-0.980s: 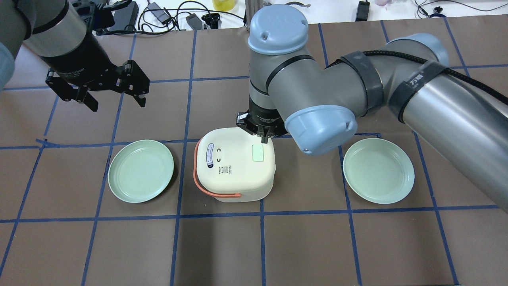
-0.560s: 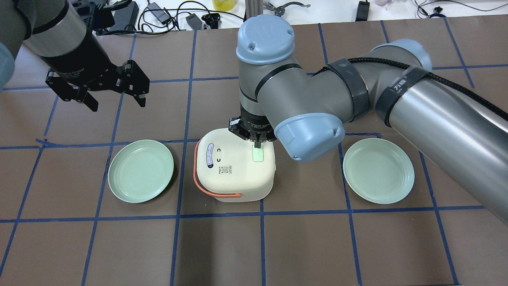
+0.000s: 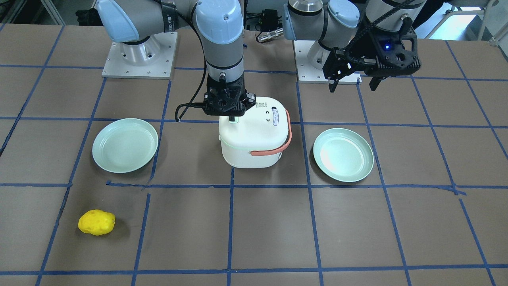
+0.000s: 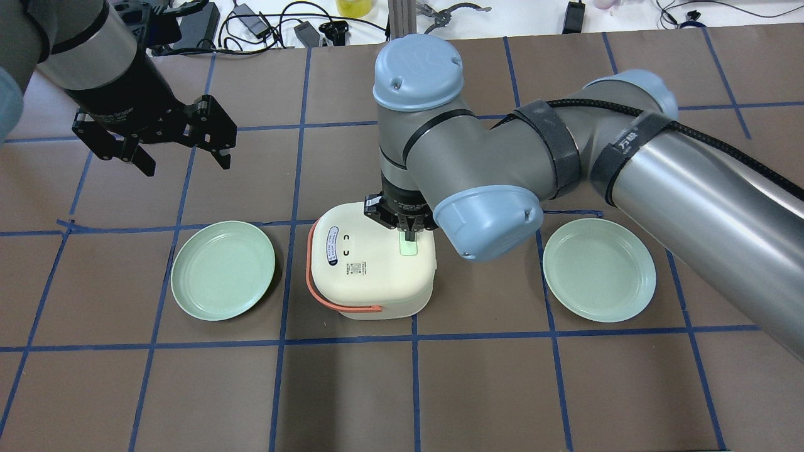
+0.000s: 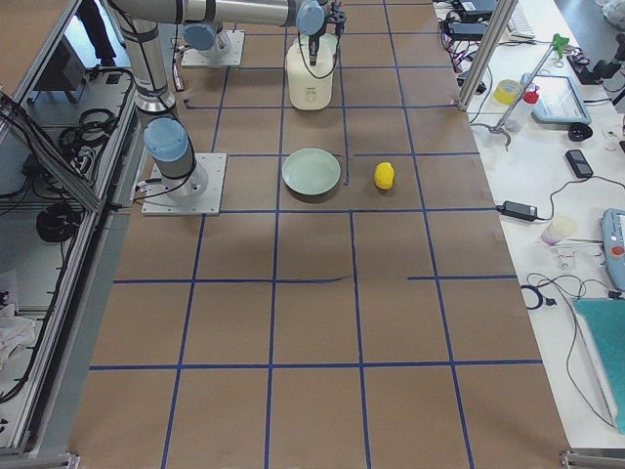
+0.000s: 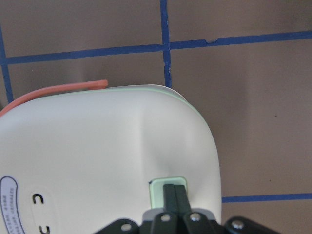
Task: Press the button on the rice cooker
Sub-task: 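Press down on the rice cooker's lid button with the right gripper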
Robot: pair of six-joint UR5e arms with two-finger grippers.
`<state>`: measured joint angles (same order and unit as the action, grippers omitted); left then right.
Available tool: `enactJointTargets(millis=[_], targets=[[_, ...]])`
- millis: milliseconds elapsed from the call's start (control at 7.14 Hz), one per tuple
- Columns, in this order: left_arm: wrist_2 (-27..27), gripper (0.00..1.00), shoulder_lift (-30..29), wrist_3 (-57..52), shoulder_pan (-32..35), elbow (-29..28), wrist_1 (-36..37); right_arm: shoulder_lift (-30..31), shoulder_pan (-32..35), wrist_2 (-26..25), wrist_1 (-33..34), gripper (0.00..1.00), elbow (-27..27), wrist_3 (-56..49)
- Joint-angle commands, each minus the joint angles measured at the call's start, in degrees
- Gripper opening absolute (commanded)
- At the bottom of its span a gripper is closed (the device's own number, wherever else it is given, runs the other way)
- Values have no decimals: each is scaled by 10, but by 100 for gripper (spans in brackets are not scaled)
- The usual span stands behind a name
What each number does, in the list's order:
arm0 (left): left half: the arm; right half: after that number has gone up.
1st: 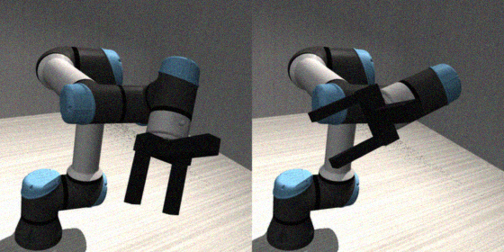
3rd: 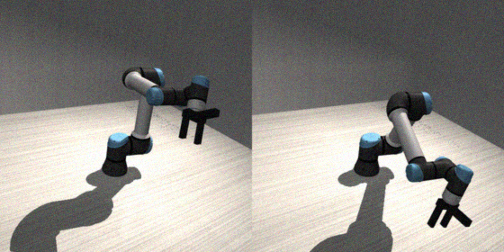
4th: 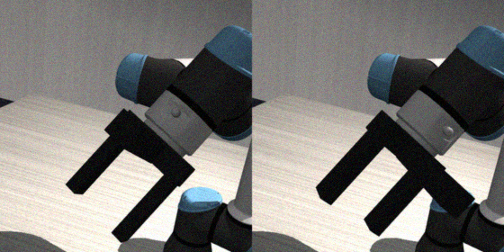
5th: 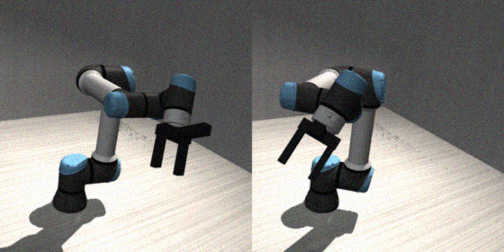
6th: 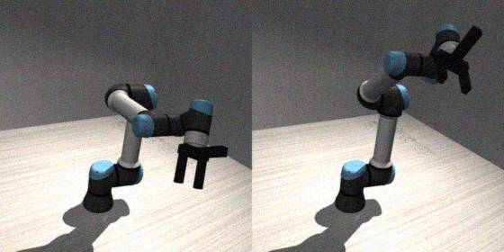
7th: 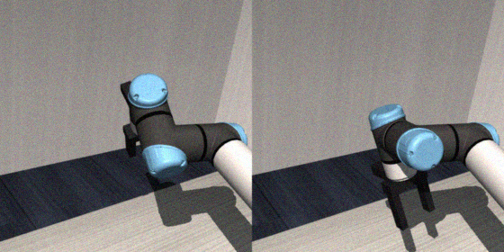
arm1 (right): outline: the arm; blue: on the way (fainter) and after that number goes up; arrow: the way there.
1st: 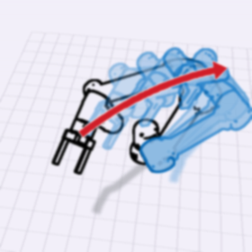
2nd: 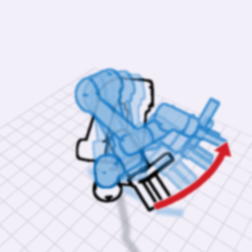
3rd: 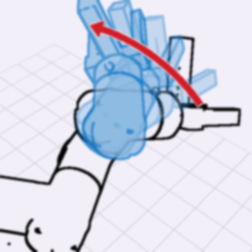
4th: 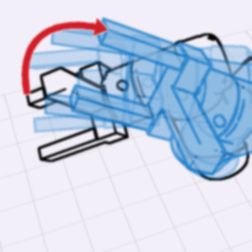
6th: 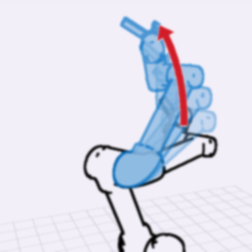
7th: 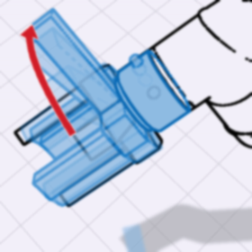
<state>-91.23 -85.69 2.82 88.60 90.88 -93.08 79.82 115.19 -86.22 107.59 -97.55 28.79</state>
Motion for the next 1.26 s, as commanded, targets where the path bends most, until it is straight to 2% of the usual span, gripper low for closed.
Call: enactJointTargets(millis=[0, 700, 840, 1120], targets=[[0, 100, 0, 1, 0, 0, 0, -1, 0, 2, 0, 1, -1, -9], [0, 100, 0, 1, 0, 0, 0, -5, -1, -3, 3, 2, 2, -27], [0, 100, 0, 0, 0, -1, 0, 1, -11, -8, -3, 2, 17, -37], [0, 100, 0, 1, 0, 0, 0, 17, -36, -10, -24, 8, 58, -42]])
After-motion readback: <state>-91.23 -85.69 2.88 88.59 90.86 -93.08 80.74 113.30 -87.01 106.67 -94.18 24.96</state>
